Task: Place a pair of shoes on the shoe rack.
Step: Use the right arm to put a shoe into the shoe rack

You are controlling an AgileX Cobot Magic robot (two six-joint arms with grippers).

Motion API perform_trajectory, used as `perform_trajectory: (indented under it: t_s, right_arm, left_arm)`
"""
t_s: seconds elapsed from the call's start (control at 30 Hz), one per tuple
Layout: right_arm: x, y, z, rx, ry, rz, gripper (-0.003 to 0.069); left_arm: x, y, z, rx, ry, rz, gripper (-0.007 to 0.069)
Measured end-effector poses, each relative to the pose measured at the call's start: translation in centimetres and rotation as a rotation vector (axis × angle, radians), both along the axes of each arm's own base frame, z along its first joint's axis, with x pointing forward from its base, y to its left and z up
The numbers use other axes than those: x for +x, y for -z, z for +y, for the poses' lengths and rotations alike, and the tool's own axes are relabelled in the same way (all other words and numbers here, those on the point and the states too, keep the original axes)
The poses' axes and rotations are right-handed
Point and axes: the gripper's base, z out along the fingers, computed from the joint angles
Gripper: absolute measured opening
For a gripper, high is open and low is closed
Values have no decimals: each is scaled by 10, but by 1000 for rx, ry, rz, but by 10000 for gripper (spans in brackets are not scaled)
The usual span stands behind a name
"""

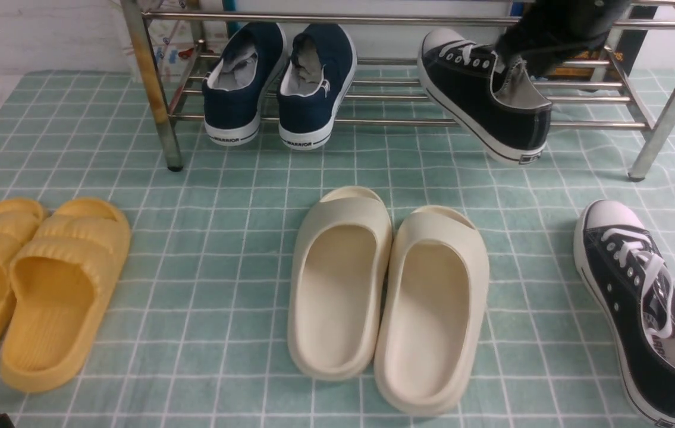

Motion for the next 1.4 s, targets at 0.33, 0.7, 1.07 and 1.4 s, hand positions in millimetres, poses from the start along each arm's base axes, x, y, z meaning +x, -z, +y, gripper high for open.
perform_trajectory:
  t_s: [0.33,0.7,1.07,1.4]
  right_arm:
    - [21,100,-45,14,167,73,-3]
    - [43,131,-29,94,163,2,-3]
    - [48,119,-16,167,157,-50,-3]
    - [51,130,-6,227,154,-32,6]
  left_arm:
    - [0,0,0,0,0,0,188]
    - [0,0,0,0,0,0,197]
    - [0,0,0,0,0,0,200]
    - [0,0,0,0,0,0,210]
